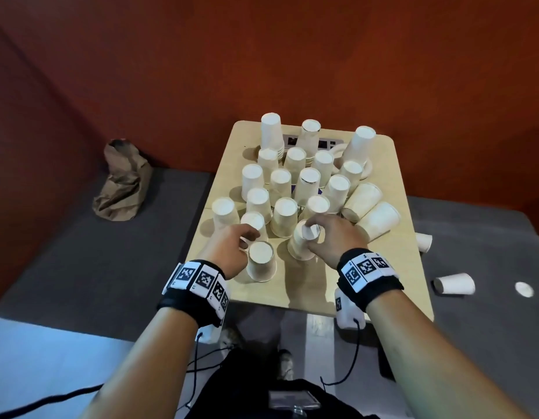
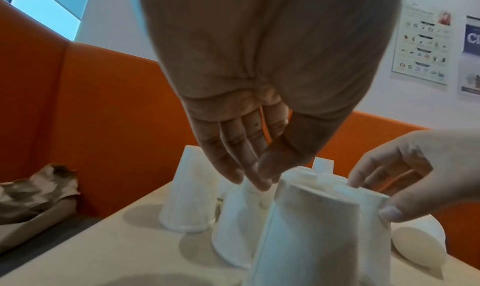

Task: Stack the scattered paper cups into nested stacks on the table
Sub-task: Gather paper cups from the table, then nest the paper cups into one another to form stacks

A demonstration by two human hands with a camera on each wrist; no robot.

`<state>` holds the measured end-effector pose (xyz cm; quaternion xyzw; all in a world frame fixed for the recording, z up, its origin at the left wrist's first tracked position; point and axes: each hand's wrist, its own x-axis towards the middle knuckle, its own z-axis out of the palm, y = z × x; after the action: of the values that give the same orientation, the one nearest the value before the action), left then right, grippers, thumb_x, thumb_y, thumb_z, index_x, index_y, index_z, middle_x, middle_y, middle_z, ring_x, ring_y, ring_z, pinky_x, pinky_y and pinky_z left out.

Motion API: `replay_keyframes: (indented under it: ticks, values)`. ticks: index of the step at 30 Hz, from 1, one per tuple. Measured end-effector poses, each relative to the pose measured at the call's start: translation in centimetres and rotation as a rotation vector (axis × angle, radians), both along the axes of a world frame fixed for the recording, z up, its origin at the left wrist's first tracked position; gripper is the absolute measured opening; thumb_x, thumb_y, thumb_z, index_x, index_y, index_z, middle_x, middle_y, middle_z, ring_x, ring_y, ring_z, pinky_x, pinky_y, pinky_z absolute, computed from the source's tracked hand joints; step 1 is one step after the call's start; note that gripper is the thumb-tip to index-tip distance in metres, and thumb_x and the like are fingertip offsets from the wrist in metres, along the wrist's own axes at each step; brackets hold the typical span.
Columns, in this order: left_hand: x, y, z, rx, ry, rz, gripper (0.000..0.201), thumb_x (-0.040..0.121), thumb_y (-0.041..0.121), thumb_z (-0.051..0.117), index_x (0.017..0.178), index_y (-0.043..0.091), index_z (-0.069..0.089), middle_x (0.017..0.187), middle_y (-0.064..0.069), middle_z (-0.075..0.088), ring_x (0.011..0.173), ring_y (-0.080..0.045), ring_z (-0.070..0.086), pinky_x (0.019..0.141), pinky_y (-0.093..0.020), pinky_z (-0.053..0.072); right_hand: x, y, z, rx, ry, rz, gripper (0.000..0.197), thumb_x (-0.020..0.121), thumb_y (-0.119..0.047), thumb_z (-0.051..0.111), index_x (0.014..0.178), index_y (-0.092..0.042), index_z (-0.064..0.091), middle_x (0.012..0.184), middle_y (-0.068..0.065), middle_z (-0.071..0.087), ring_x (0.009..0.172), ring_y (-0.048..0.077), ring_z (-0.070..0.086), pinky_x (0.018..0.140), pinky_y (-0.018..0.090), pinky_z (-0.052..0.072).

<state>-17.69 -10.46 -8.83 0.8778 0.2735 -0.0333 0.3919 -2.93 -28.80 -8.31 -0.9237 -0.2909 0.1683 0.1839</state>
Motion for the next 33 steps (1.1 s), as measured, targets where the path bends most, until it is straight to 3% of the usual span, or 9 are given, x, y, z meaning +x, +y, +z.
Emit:
replay_keyframes:
  ticks: [4, 6, 10, 14, 18, 24, 27, 31, 33]
  values:
    - [-1.1, 0.2, -1.7, -0.049, 0.014, -0.001, 0.056, 0.074, -0.004, 0.059, 0.120, 0.026, 0.060, 0.106, 0.012, 0.064, 0.092, -0.006, 0.059, 0.076, -0.021, 0.048, 0.0, 0.0, -0.8, 0.016, -0.015, -0.005, 0.035, 0.078, -0.041, 0.073, 0.106, -0.028, 0.060, 0.114, -0.005, 0.064, 0.107, 0.020, 0.058, 0.082, 0.034, 0.044]
    - [-1.5, 0.2, -2.8, -0.083, 0.027, 0.010, 0.062, 0.069, 0.006, 0.072, 0.126, 0.026, 0.057, 0.105, 0.014, 0.063, 0.091, -0.006, 0.059, 0.076, -0.020, 0.049, -0.1, 0.2, -1.2, 0.032, -0.013, -0.009, 0.033, 0.080, -0.043, 0.074, 0.102, -0.025, 0.057, 0.109, -0.005, 0.063, 0.104, 0.021, 0.057, 0.079, 0.034, 0.043]
    - [-1.7, -0.3, -4.4, -0.118, 0.020, 0.029, 0.067, 0.062, 0.032, 0.088, 0.122, 0.033, 0.057, 0.107, 0.014, 0.064, 0.093, -0.006, 0.061, 0.081, -0.023, 0.049, -0.6, 0.3, -1.8, 0.067, -0.022, 0.004, 0.028, 0.081, -0.038, 0.073, 0.095, -0.025, 0.052, 0.101, -0.009, 0.056, 0.099, 0.020, 0.056, 0.071, 0.031, 0.037]
    - [-1.5, -1.7, -6.0, -0.129, 0.038, 0.037, 0.071, 0.059, 0.051, 0.085, 0.123, 0.034, 0.058, 0.110, 0.015, 0.065, 0.102, -0.008, 0.060, 0.089, -0.028, 0.050, -0.9, 0.3, -2.2, 0.075, 0.030, 0.021, 0.033, 0.077, -0.039, 0.076, 0.093, -0.026, 0.050, 0.103, -0.007, 0.054, 0.096, 0.020, 0.055, 0.078, 0.034, 0.044]
    - [-1.0, -3.1, -6.6, -0.045, 0.013, 0.039, 0.076, 0.054, 0.070, 0.071, 0.121, 0.036, 0.059, 0.110, 0.016, 0.063, 0.101, -0.007, 0.059, 0.089, -0.032, 0.053, -1.2, 0.3, -2.5, 0.098, 0.085, 0.005, 0.038, 0.075, -0.038, 0.078, 0.096, -0.026, 0.050, 0.110, -0.004, 0.057, 0.101, 0.019, 0.056, 0.087, 0.036, 0.047]
    - [-0.6, -3.7, -6.0, -0.075, 0.004, 0.071, 0.067, 0.057, 0.067, 0.067, 0.115, 0.034, 0.057, 0.103, 0.014, 0.066, 0.096, -0.009, 0.063, 0.086, -0.037, 0.055, -1.7, -0.1, -2.4, 0.187, 0.147, -0.099, 0.060, 0.073, -0.039, 0.080, 0.122, -0.025, 0.047, 0.121, -0.005, 0.062, 0.109, 0.019, 0.059, 0.094, 0.038, 0.047]
    - [-0.8, -3.7, -5.5, -0.116, -0.039, 0.090, 0.064, 0.058, 0.065, 0.069, 0.111, 0.033, 0.054, 0.098, 0.014, 0.068, 0.092, -0.008, 0.066, 0.084, -0.038, 0.057, -1.5, -0.3, -2.0, 0.272, 0.173, -0.128, 0.057, 0.068, -0.039, 0.082, 0.117, -0.027, 0.057, 0.116, -0.008, 0.065, 0.107, 0.014, 0.060, 0.096, 0.039, 0.049]
    - [-0.9, -3.6, -3.5, -0.199, -0.201, 0.101, 0.062, 0.062, 0.054, 0.075, 0.116, 0.029, 0.057, 0.098, 0.013, 0.070, 0.091, 0.000, 0.066, 0.084, -0.031, 0.058, -0.7, -0.7, -0.7, 0.516, 0.239, -0.213, 0.049, 0.069, -0.030, 0.085, 0.115, -0.031, 0.066, 0.109, -0.016, 0.065, 0.104, 0.008, 0.061, 0.099, 0.036, 0.050]
    - [-0.8, -3.3, -2.1, -0.199, -0.305, 0.107, 0.056, 0.067, 0.053, 0.072, 0.116, 0.031, 0.058, 0.099, 0.014, 0.069, 0.090, 0.002, 0.065, 0.082, -0.029, 0.057, -0.2, -0.8, 0.1, 0.664, 0.275, -0.265, 0.053, 0.069, -0.034, 0.084, 0.119, -0.035, 0.066, 0.115, -0.011, 0.066, 0.107, 0.011, 0.063, 0.100, 0.036, 0.051]
